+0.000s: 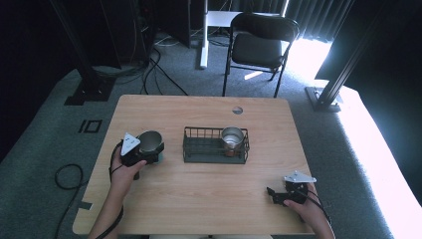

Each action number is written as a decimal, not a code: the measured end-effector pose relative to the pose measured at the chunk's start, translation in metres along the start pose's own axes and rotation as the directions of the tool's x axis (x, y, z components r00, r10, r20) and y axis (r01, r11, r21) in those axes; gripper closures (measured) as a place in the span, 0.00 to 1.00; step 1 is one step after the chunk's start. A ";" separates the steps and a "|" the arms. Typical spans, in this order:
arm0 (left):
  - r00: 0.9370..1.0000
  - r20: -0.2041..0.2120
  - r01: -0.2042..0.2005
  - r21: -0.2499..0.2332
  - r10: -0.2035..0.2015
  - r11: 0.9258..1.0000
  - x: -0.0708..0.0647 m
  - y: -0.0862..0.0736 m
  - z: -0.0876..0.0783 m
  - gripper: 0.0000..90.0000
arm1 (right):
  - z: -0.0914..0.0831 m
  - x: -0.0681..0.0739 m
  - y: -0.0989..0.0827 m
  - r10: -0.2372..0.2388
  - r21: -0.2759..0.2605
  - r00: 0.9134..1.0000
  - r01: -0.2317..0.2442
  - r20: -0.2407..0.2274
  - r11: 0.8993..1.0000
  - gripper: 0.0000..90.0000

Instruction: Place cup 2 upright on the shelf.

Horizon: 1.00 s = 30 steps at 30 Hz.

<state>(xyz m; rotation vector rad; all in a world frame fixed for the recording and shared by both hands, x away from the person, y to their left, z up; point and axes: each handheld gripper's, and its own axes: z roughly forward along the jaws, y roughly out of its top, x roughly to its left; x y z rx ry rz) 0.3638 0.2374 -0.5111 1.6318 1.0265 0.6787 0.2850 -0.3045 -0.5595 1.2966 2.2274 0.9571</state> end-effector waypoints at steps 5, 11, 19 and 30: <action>0.999 0.029 0.019 -0.019 -0.018 1.000 0.000 0.009 -0.003 0.11 | 0.000 0.000 0.000 0.000 0.000 1.000 0.000 0.000 1.000 0.12; 0.999 0.045 0.024 -0.034 -0.023 0.999 0.001 0.021 -0.006 0.11 | 0.000 0.000 0.000 0.000 0.000 1.000 0.000 0.000 1.000 0.12; 0.998 0.066 0.020 -0.067 -0.015 0.998 -0.002 0.042 -0.008 0.11 | 0.000 0.000 0.000 0.000 0.000 1.000 0.000 0.000 1.000 0.12; 0.993 0.116 0.012 -0.099 0.000 0.995 -0.011 0.067 -0.004 0.11 | 0.000 0.000 0.000 0.000 0.000 1.000 0.000 0.000 1.000 0.12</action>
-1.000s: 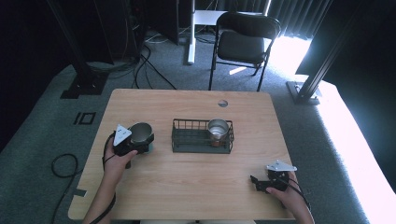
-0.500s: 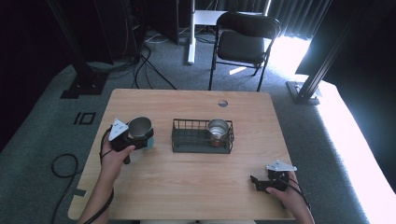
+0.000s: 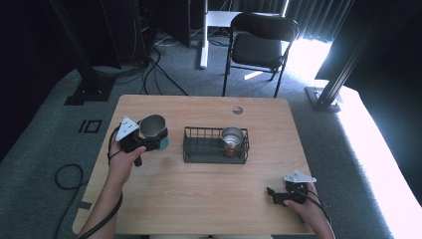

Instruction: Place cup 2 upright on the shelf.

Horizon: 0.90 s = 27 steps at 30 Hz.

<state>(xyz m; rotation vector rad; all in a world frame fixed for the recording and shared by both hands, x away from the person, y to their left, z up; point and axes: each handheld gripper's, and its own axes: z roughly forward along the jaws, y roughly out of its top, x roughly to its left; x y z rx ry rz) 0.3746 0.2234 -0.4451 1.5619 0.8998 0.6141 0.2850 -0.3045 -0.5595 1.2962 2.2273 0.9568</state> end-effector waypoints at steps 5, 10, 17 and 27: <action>1.000 0.024 -0.011 -0.004 0.011 1.000 -0.005 0.010 0.005 0.11 | 0.000 0.000 0.000 0.000 0.000 1.000 0.000 0.000 1.000 0.12; 0.998 0.054 -0.018 -0.018 0.019 1.000 -0.012 0.022 0.011 0.11 | 0.000 0.000 0.000 -0.001 -0.001 1.000 0.001 0.000 1.000 0.12; 0.995 0.099 -0.027 -0.042 0.031 0.999 -0.024 0.042 0.019 0.11 | 0.000 0.000 0.000 0.000 0.000 1.000 0.000 0.000 1.000 0.12; 0.986 0.158 -0.036 -0.050 0.043 0.998 -0.043 0.055 0.037 0.11 | 0.000 0.000 0.000 0.000 0.000 1.000 0.000 0.000 1.000 0.12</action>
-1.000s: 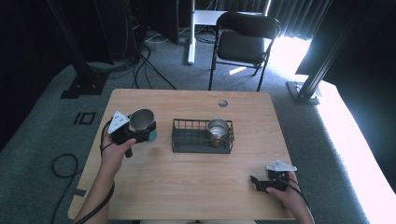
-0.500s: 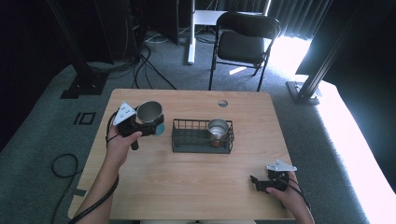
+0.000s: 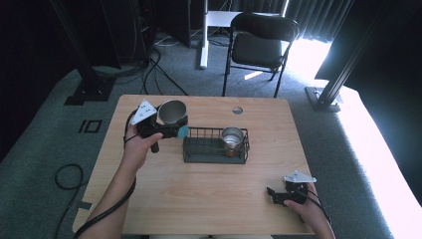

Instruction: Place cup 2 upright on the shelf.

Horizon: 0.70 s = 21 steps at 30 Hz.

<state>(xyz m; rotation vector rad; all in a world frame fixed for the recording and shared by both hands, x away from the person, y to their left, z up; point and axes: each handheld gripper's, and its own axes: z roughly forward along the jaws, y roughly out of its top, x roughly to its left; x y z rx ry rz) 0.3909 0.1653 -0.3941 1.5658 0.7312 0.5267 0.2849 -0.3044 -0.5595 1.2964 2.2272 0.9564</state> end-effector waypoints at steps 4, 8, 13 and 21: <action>0.999 0.039 -0.009 0.006 0.008 1.000 -0.011 0.003 0.014 0.11 | 0.000 0.000 0.000 0.000 0.000 1.000 0.000 0.000 1.000 0.12; 0.998 0.063 -0.007 0.009 0.006 1.000 -0.018 0.003 0.026 0.11 | 0.000 0.000 0.000 -0.001 -0.001 1.000 0.001 0.000 1.000 0.12; 0.997 0.081 -0.001 0.029 -0.001 1.000 -0.023 -0.001 0.038 0.11 | 0.000 0.000 0.000 0.000 0.000 1.000 0.000 0.000 1.000 0.12; 0.997 0.081 0.011 0.068 -0.017 0.998 -0.025 -0.014 0.052 0.11 | 0.000 0.000 0.000 0.000 0.000 1.000 0.000 0.000 1.000 0.12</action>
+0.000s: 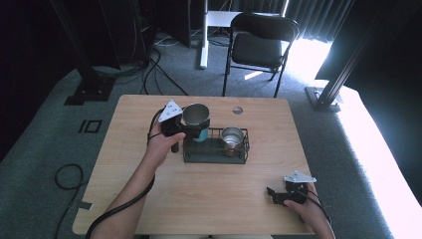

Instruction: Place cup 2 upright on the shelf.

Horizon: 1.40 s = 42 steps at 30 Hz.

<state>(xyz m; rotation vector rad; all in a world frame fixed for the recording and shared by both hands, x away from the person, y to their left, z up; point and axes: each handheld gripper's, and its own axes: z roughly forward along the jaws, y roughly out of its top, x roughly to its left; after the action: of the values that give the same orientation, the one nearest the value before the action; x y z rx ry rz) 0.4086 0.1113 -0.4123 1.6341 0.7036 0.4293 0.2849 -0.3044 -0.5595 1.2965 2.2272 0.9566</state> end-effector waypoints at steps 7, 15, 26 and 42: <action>1.000 -0.009 -0.001 0.029 0.001 1.000 -0.003 -0.013 0.012 0.11 | 0.000 0.000 0.000 0.000 0.000 1.000 0.000 0.000 1.000 0.12; 1.000 -0.024 -0.002 0.045 0.003 0.999 -0.003 -0.026 0.021 0.11 | 0.000 0.000 0.000 0.001 0.000 1.000 -0.001 0.000 1.000 0.12; 0.999 -0.040 -0.006 0.082 0.009 0.997 -0.002 -0.041 0.030 0.11 | 0.000 0.000 0.000 0.000 0.000 1.000 0.000 0.000 1.000 0.12; 0.998 -0.056 -0.011 0.120 0.018 0.993 -0.002 -0.059 0.033 0.10 | 0.000 0.000 0.000 0.000 -0.001 1.000 0.000 -0.001 1.000 0.12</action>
<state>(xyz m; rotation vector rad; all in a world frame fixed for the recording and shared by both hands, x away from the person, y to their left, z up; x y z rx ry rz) 0.4159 0.0890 -0.4756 1.7464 0.7730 0.4527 0.2850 -0.3045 -0.5595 1.2964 2.2270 0.9581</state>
